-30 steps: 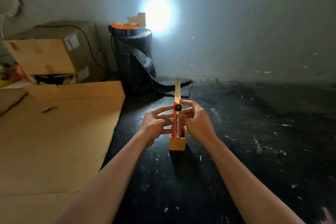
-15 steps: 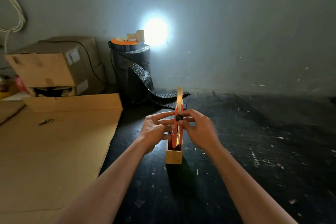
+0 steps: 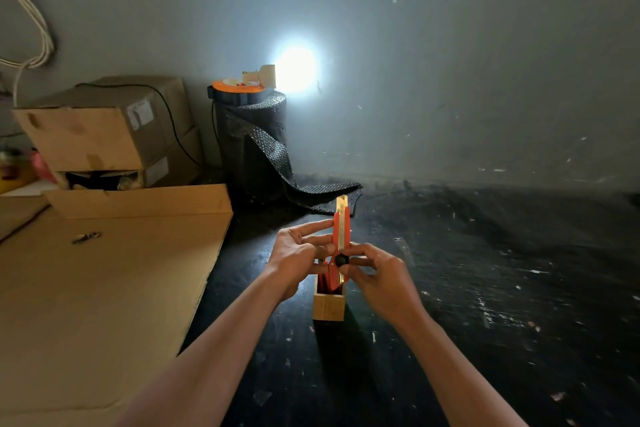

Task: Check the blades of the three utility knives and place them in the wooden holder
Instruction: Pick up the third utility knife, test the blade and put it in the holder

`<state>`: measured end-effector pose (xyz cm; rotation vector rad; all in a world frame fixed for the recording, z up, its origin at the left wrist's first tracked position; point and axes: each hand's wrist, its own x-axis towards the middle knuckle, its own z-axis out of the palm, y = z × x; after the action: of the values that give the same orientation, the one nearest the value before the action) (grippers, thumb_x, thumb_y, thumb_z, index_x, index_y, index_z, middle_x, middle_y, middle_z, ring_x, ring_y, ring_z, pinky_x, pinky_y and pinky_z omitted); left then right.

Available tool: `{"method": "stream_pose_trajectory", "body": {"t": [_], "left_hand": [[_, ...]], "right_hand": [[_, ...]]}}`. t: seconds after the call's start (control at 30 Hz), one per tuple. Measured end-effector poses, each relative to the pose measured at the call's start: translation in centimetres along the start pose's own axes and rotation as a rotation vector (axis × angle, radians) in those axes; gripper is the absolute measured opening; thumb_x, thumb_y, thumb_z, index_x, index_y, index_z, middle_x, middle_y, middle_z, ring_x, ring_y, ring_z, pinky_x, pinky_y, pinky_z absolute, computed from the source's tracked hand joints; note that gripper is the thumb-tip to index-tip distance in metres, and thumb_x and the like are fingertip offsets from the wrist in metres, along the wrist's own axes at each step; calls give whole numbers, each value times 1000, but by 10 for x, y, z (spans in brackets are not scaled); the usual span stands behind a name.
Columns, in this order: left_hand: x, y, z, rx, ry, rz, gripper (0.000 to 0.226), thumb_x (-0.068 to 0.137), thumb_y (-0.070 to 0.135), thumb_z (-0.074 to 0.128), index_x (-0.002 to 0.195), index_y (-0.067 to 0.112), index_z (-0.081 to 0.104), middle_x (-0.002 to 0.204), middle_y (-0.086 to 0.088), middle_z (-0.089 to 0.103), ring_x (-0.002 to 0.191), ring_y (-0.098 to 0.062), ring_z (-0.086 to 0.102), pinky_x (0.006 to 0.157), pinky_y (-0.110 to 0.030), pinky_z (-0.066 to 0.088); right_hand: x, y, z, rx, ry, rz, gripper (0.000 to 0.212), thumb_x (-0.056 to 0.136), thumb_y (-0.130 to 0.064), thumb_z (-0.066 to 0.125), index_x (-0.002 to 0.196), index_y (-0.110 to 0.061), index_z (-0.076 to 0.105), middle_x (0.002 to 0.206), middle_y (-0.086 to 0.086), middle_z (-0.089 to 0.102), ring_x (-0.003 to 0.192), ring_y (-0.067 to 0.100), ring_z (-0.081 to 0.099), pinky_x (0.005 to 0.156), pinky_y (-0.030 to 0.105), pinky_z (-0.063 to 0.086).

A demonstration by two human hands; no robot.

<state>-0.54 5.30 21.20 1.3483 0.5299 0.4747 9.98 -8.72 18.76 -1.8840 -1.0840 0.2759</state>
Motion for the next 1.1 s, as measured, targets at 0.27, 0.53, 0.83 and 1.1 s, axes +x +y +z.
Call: {"method": "stream_pose_trajectory", "body": {"t": [0.27, 0.53, 0.83, 1.1], "left_hand": [[-1, -1, 1, 26, 53, 21, 49, 89, -18, 63, 127, 13, 71, 102, -11, 82, 90, -30, 80, 70, -44, 66], [-4, 9, -3, 7, 73, 59, 49, 87, -18, 66, 127, 10, 70, 94, -7, 83, 83, -24, 81, 60, -35, 64], [-7, 8, -4, 5, 64, 75, 49, 88, -19, 64, 126, 12, 70, 94, -4, 83, 84, -24, 81, 62, -37, 65], [-5, 3, -1, 35, 71, 110, 49, 90, -15, 65, 128, 15, 69, 94, 2, 83, 86, -23, 81, 64, -37, 66]], "right_hand": [[-6, -1, 1, -28, -8, -14, 22, 89, -18, 72, 111, -20, 69, 111, -9, 73, 97, -4, 64, 73, 8, 51], [-9, -6, 8, -43, 30, -84, 37, 89, -17, 73, 123, -30, 63, 120, -9, 67, 101, 2, 65, 87, 21, 56], [-8, -12, 10, -55, 41, -105, 34, 88, -24, 74, 119, -27, 60, 118, -7, 67, 100, 7, 66, 84, 24, 57], [-6, -12, 13, -33, 74, -60, 32, 86, -29, 75, 113, -25, 58, 111, -8, 68, 96, 7, 66, 72, 13, 50]]}}
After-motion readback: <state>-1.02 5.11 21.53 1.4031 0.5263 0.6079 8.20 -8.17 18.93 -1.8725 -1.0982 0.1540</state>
